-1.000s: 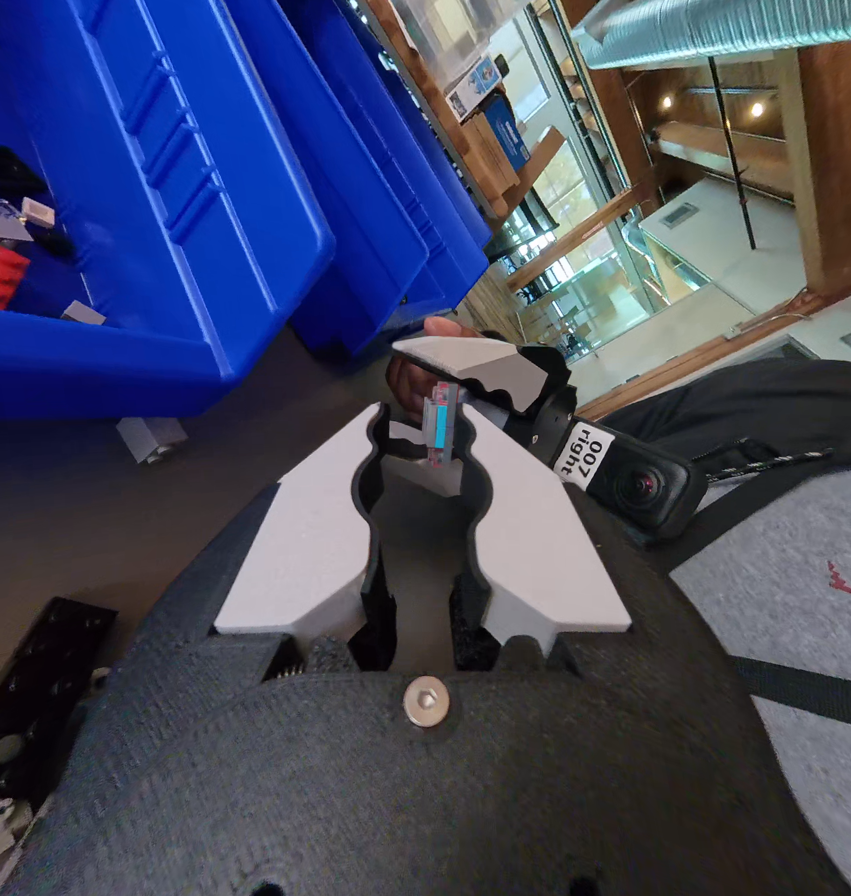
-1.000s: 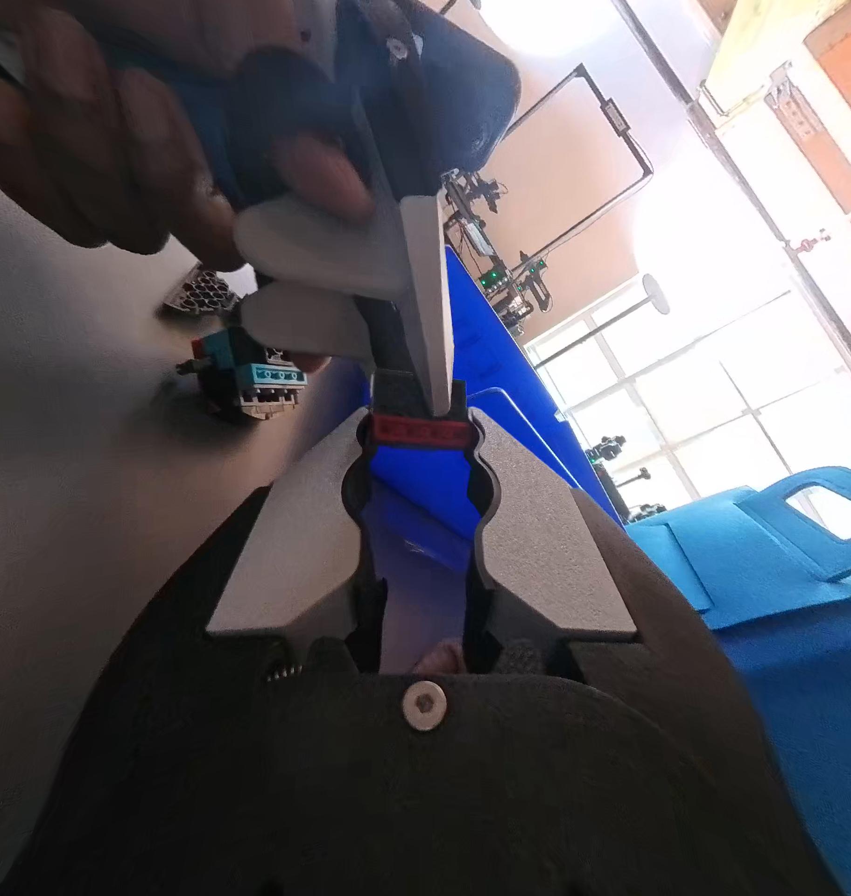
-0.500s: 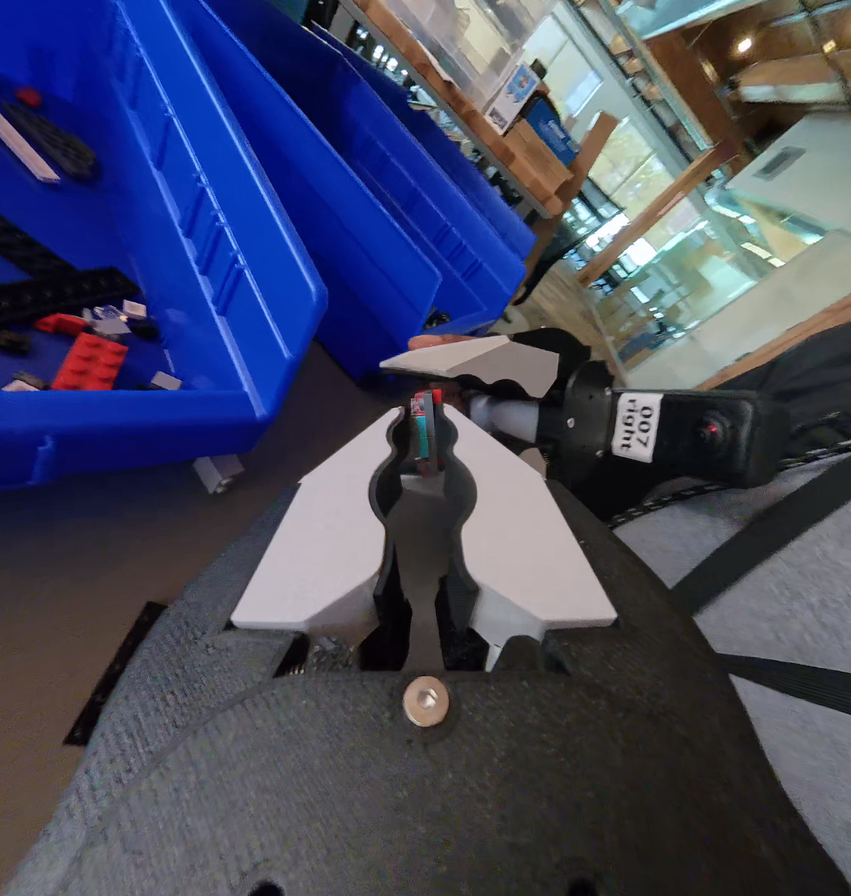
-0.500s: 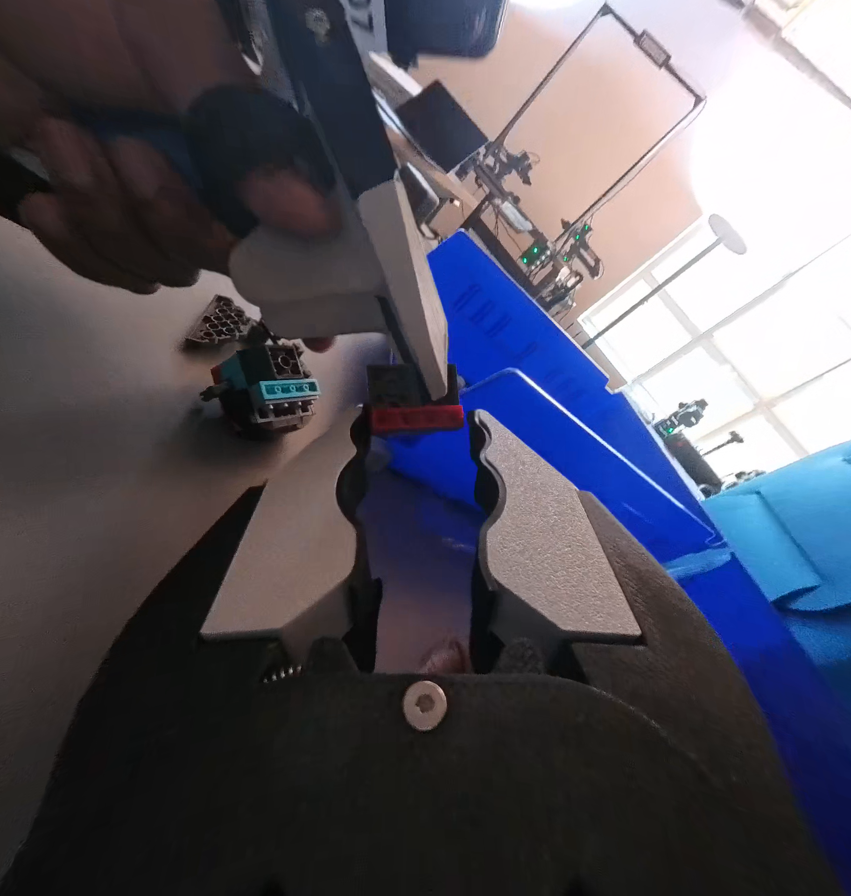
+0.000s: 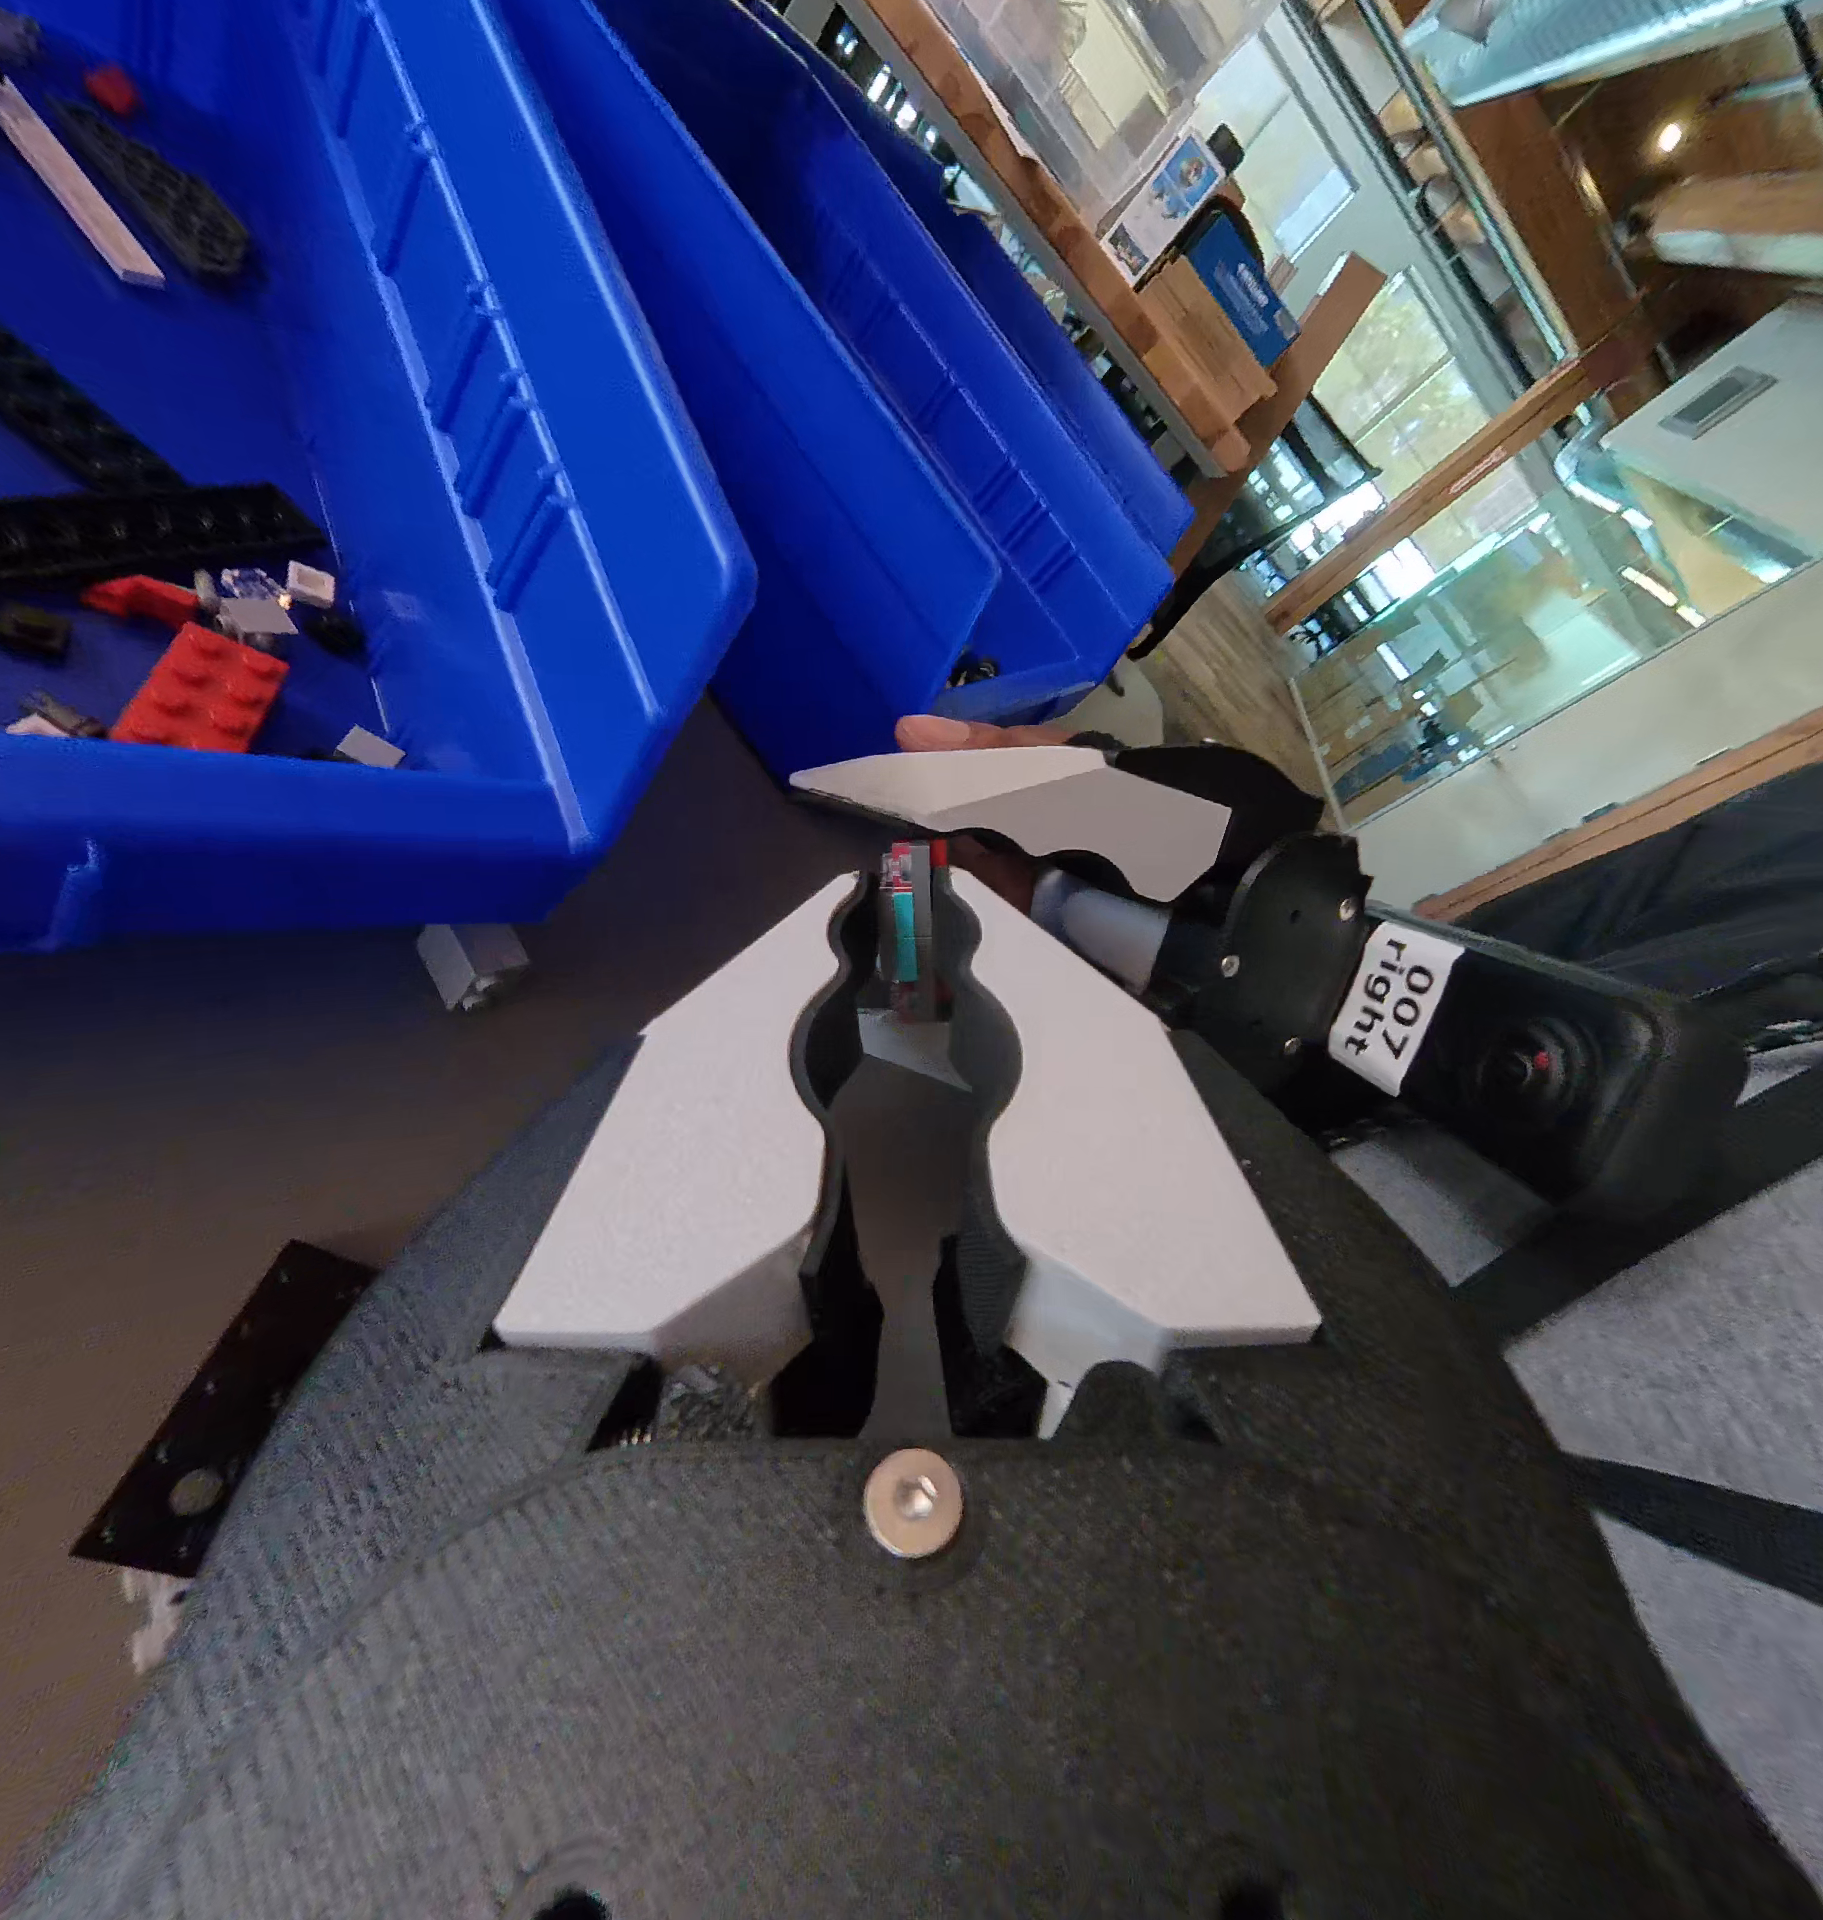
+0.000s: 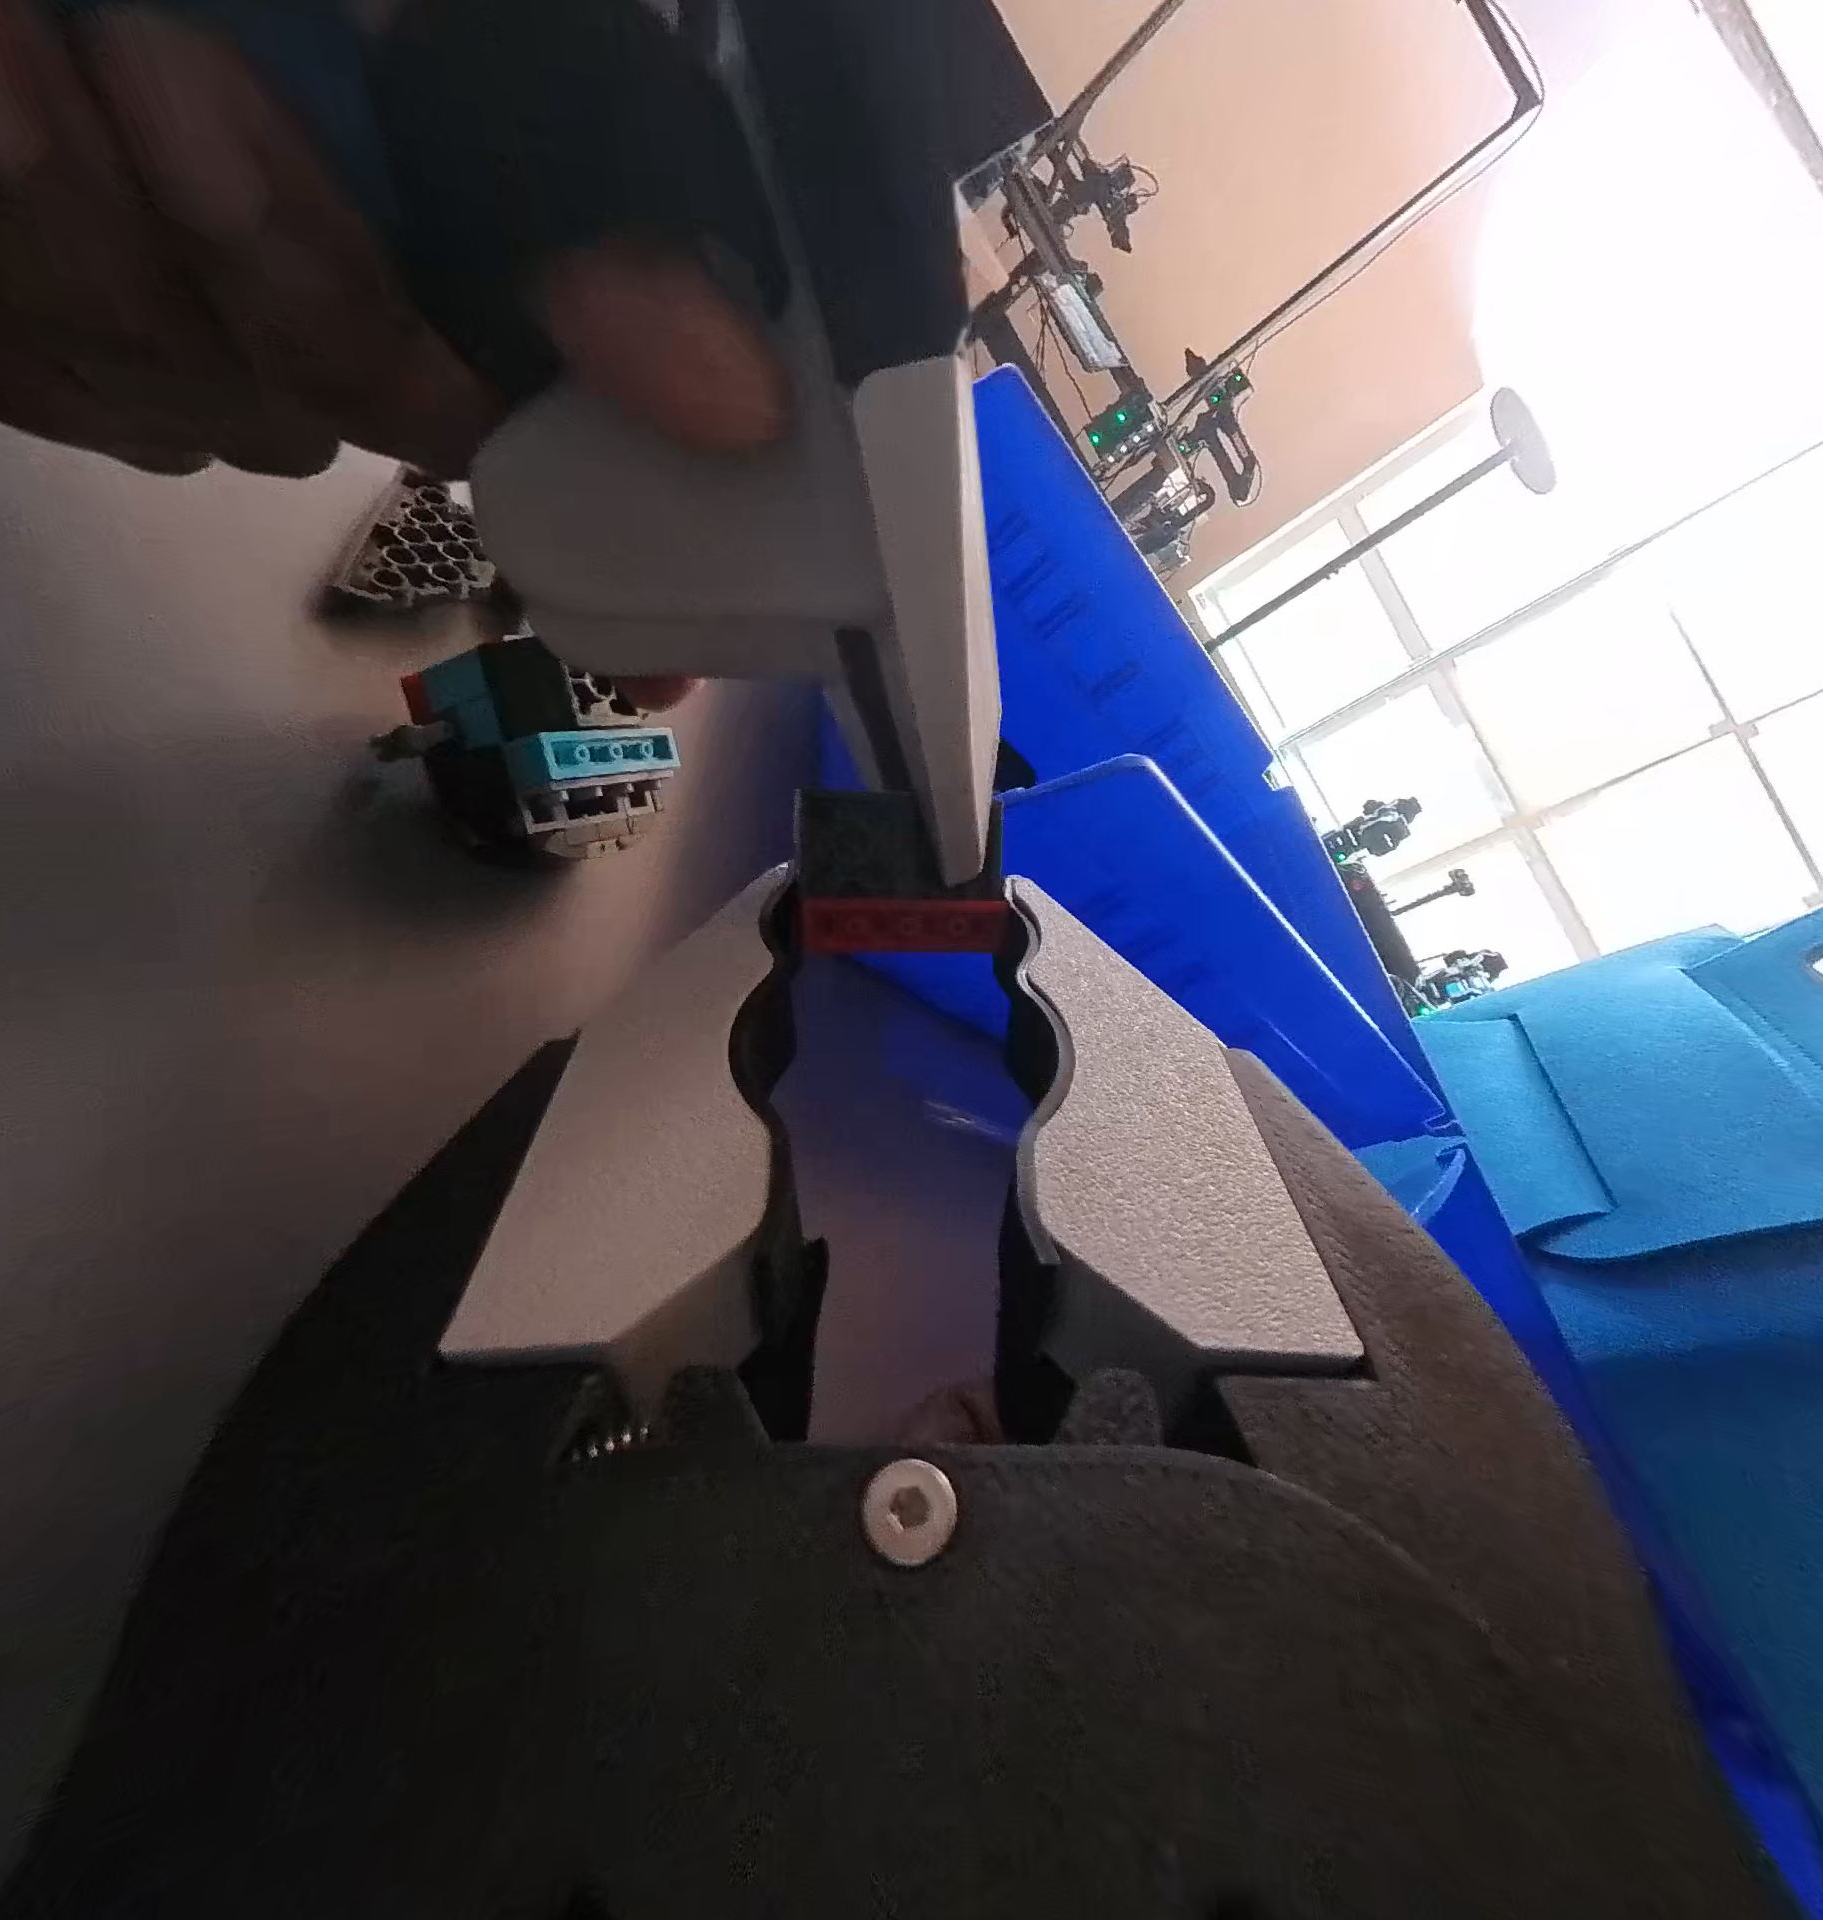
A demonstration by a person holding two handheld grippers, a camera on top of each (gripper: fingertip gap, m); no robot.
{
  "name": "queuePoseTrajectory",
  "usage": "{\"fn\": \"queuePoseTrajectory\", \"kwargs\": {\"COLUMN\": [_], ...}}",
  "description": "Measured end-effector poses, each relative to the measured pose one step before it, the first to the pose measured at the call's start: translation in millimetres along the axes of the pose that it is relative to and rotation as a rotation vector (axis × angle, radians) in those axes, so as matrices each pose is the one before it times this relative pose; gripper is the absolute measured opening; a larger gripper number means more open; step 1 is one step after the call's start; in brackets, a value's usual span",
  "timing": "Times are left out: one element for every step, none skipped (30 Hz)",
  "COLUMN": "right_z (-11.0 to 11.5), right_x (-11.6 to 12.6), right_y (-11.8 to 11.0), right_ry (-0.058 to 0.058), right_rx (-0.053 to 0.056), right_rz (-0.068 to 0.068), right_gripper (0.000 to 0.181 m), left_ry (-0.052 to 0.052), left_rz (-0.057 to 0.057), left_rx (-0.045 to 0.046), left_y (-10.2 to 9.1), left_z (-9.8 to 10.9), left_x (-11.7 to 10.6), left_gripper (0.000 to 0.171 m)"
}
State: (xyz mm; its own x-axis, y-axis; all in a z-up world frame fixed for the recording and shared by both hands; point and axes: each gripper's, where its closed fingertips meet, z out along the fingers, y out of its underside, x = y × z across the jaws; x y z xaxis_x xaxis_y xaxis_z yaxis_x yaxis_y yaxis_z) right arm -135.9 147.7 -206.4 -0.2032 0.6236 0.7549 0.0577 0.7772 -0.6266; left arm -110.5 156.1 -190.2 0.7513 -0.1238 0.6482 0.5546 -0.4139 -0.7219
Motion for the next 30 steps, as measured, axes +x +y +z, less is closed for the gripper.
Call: {"fn": "queuePoseTrajectory", "kwargs": {"right_z": [-0.84, -0.56, -0.91, -0.92, -0.85, -0.77, -0.58, 0.07, -0.83, -0.17, -0.01, 0.19, -0.29, -0.27, -0.2, -0.13, -0.14, -0.37, -0.28, -0.28, -0.3, -0.22, -0.1, -0.3, -0.2, -0.14, -0.06, -0.14, -0.14, -0.26], "right_x": [0.88, 1.46, 1.34, 1.4, 1.74, 0.64, 0.58, 0.27, 0.86, 0.64, 1.66, 0.34, 0.73, 0.07, -0.14, -0.2, -0.13, 0.13, 0.32, 0.22, 0.23, 0.18, 0.11, 0.22, 0.24, 0.04, -0.05, 0.19, 0.14, 0.79], "right_y": [-0.01, -0.18, -0.34, -0.37, -0.1, -0.23, -0.26, 0.32, -0.24, 0.11, 0.6, 0.13, 0.13, 0.03, 0.15, 0.35, 0.19, -0.03, -0.1, -0.03, 0.06, -0.09, 0.17, -0.06, 0.0, 0.18, 0.28, 0.2, 0.38, -0.21], "right_ry": [0.0041, 0.0076, 0.0068, 0.0062, 0.005, 0.0022, 0.0026, 0.003, 0.0034, 0.0039, 0.0044, 0.0043, 0.005, 0.0039, 0.0025, 0.0031, 0.0026, 0.0037, 0.004, 0.0047, 0.0052, 0.0047, 0.0046, 0.0043, 0.0047, 0.0029, -0.0001, 0.003, 0.0025, 0.0081], "right_rx": [-0.0023, -0.0023, -0.0014, -0.0009, -0.0003, -0.0005, -0.0011, -0.0022, -0.0016, -0.0017, -0.0005, -0.0005, -0.001, -0.0015, -0.0021, -0.0028, -0.0025, -0.0011, -0.0008, -0.0014, -0.0017, -0.0018, -0.0018, -0.0011, -0.0013, -0.0014, -0.001, -0.0013, -0.0026, 0.0011], "right_rz": [-0.0087, -0.009, -0.0088, -0.0068, -0.0062, -0.0048, -0.0055, -0.0077, -0.0069, -0.0063, -0.0059, -0.0074, -0.0082, -0.0075, -0.0082, -0.0083, -0.0079, -0.0068, -0.0056, -0.0079, -0.0082, -0.0079, -0.0079, -0.0067, -0.0073, -0.0032, -0.0002, -0.0032, -0.0033, -0.0059], "right_gripper": [0.037, 0.037, 0.037, 0.037, 0.037, 0.036, 0.036, 0.036, 0.036, 0.036, 0.036, 0.035, 0.035, 0.035, 0.035, 0.035, 0.035, 0.035, 0.035, 0.035, 0.035, 0.035, 0.035, 0.035, 0.035, 0.035, 0.035, 0.035, 0.035, 0.035], "left_ry": [0.0106, 0.0122, 0.0132, 0.0129, 0.0123, 0.0105, 0.0086, 0.0071, 0.0068, 0.0061, 0.0053, 0.0042, 0.0033, 0.0021, -0.0002, -0.0015, -0.0007, 0.0014, 0.0025, 0.0025, 0.0038, 0.0041, 0.0045, 0.0056, 0.0056, 0.0045, 0.0009, 0.0014, 0.001, -0.0005], "left_rz": [-0.0234, -0.023, -0.0239, -0.0222, -0.0202, -0.0187, -0.0182, -0.0169, -0.0141, -0.0124, -0.0103, -0.0065, -0.0072, -0.0056, -0.0027, -0.0043, -0.0034, -0.0055, -0.0041, -0.0061, -0.0083, -0.0102, -0.011, -0.008, -0.0134, -0.0112, -0.0034, -0.0072, -0.0057, -0.0086], "left_rx": [0.00465, 0.00627, 0.00742, 0.00654, 0.00542, 0.00297, 0.00268, 0.00316, 0.00241, 0.00248, 0.00287, 0.00151, 0.00226, 0.00149, -0.00088, -0.00005, 0.00058, 0.00144, 0.00169, 0.00117, 0.00267, 0.00291, 0.00229, 0.00224, 0.00246, 0.0035, 0.00212, 0.00294, 0.00339, 0.00396], "left_y": [-0.15, -0.5, -0.61, -0.43, -0.36, -0.05, -0.05, 0.04, 0.0, -0.08, -0.08, -0.06, -0.2, -0.03, 0.24, 0.14, 0.13, -0.09, -0.07, 0.0, -0.22, -0.08, -0.07, -0.02, -0.14, -0.09, -0.04, -0.14, -0.01, -0.26], "left_z": [0.02, -0.14, -0.05, -0.07, 0.05, -0.03, -0.05, 0.08, 0.03, 0.03, 0.04, -0.08, 0.09, 0.07, 0.04, -0.02, 0.06, 0.06, 0.01, 0.05, 0.0, -0.07, -0.06, 0.09, 0.0, 0.09, 0.07, 0.1, 0.12, 0.02], "left_x": [0.06, 0.26, 0.47, 0.45, 0.4, 0.1, -0.07, -0.19, 0.0, -0.01, 0.17, 0.12, 0.16, -0.05, -0.23, -0.42, -0.32, -0.08, 0.14, 0.04, 0.11, -0.09, -0.13, -0.01, -0.04, -0.11, -0.19, -0.08, -0.13, -0.59], "left_gripper": [0.009, 0.009, 0.009, 0.009, 0.009, 0.009, 0.009, 0.009, 0.009, 0.009, 0.009, 0.009, 0.009, 0.009, 0.009, 0.009, 0.009, 0.009, 0.009, 0.009, 0.009, 0.009, 0.009, 0.009, 0.009, 0.009, 0.009, 0.009, 0.009, 0.01]}}
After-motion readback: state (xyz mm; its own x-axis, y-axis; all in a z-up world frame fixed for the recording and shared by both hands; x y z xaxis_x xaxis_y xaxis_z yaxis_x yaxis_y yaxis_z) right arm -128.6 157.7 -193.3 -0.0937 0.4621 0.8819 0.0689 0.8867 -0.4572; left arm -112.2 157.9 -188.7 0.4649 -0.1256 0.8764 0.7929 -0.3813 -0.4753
